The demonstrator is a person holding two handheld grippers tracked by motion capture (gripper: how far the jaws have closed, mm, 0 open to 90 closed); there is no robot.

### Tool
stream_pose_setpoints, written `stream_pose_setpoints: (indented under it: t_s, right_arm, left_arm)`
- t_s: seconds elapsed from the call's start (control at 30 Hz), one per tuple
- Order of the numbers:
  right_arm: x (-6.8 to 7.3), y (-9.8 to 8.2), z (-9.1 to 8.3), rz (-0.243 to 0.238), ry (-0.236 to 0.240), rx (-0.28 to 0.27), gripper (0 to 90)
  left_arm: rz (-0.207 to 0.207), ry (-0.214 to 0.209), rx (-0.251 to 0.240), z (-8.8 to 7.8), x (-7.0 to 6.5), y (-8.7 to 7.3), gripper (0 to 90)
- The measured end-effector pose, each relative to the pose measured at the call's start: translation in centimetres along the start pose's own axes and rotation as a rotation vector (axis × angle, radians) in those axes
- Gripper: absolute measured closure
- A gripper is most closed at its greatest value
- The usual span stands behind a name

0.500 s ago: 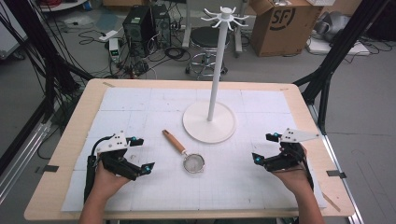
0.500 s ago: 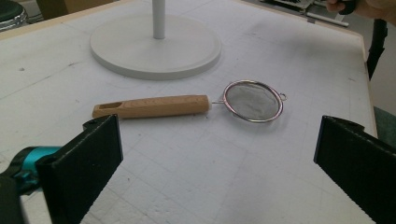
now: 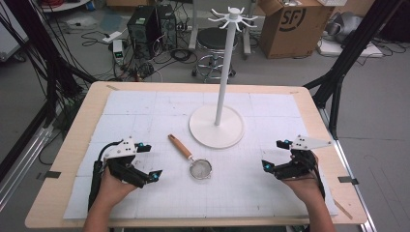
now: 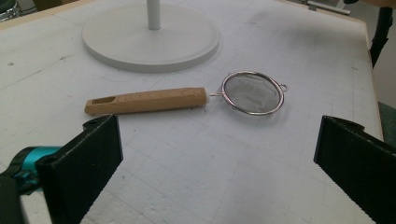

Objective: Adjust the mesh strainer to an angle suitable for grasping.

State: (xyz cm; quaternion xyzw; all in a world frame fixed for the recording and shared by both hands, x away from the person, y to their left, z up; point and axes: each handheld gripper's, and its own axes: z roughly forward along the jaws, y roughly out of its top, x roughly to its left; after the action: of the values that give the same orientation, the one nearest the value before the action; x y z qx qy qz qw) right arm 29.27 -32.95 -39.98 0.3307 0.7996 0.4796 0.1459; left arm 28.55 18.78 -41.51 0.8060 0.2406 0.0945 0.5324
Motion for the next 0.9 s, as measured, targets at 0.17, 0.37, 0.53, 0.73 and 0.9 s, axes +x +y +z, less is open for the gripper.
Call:
stream_pose_setpoints:
  t_s: [0.17,0.37,0.53,0.73,0.9]
  right_arm:
    - [0.0,-0.09,0.45,-0.009,0.002,0.009,0.6]
    - [-0.14,-0.19,0.47,0.002,-0.009,0.014,0.6]
    - [-0.22,-0.21,0.45,0.0,-0.004,0.011,0.7]
    - [-0.22,-0.26,0.44,0.0,-0.004,0.011,0.7]
    - [-0.17,-0.23,0.37,0.003,0.001,0.009,0.7]
  left_arm:
    - [0.006,0.006,-0.004,-0.25,-0.05,0.1,1.7]
    - [0.004,0.009,0.001,-0.15,-0.02,0.01,1.7]
    - [0.008,0.016,0.003,-0.1,0.0,0.0,1.7]
    - [0.005,0.025,0.007,-0.06,-0.01,0.06,2.4]
    - [0.028,0.023,0.035,0.1,0.01,0.48,11.9]
